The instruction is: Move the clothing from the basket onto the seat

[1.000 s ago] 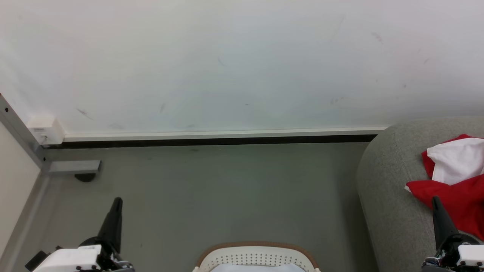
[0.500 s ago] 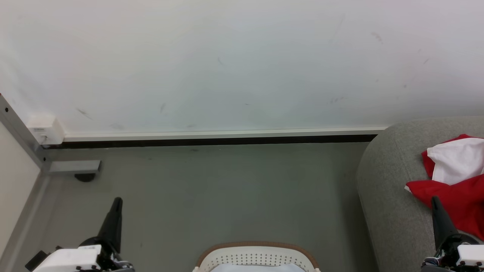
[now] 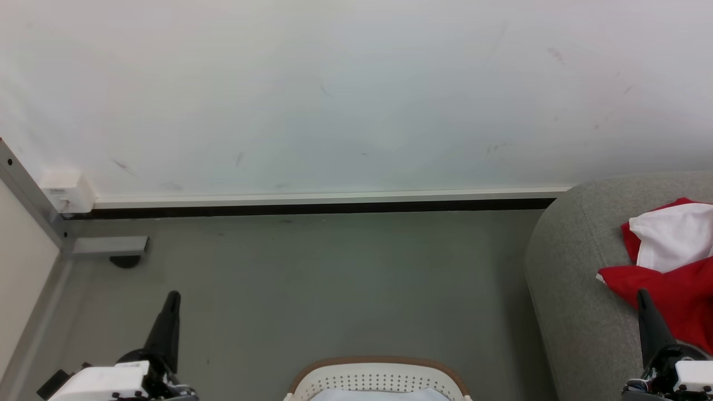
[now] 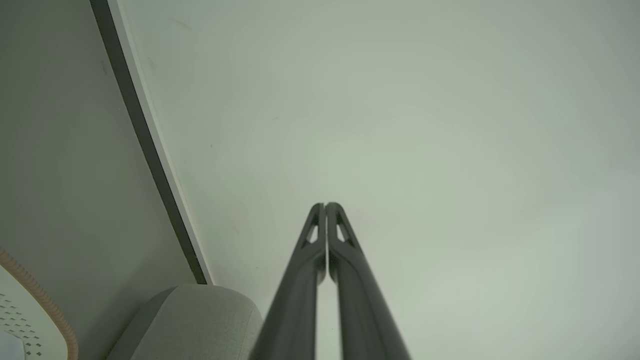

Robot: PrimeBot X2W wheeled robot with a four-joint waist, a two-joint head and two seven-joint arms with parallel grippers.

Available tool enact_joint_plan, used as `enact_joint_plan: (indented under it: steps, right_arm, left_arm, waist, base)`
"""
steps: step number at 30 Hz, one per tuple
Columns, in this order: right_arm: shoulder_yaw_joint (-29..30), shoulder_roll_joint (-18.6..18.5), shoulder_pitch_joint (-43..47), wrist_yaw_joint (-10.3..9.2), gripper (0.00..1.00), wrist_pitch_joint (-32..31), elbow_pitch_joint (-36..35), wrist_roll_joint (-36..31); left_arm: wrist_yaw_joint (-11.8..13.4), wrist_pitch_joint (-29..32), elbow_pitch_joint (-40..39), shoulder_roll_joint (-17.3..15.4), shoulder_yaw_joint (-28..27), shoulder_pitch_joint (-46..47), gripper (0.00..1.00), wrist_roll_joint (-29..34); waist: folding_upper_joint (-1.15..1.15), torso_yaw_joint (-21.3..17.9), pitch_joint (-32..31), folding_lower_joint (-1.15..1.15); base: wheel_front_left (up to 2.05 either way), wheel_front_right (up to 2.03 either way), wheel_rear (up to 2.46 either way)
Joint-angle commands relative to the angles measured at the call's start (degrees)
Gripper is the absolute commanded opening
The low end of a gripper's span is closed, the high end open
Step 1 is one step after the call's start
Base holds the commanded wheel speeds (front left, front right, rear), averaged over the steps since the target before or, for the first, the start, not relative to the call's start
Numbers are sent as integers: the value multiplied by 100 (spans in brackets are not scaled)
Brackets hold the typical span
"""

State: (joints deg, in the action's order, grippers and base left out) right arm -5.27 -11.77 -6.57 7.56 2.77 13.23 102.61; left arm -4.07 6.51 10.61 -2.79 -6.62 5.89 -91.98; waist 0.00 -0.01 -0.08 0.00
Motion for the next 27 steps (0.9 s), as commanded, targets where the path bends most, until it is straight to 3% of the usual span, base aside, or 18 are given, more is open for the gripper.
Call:
enact_joint_plan:
  steps: [1,27]
  right_arm:
    - [-8,-38,-27,-13,0,18,-14,37]
    - [-135,-143,-28,-14,0,130,-50,143]
  left_arm:
    - [-5,20,-20,-10,-15,44,0,-70]
    - [-5,20,-22,-10,-15,43,0,-71]
  waist:
    - [0,0,0,0]
    - [0,0,1,0]
  base:
    - [0,0,0]
    - [0,0,0]
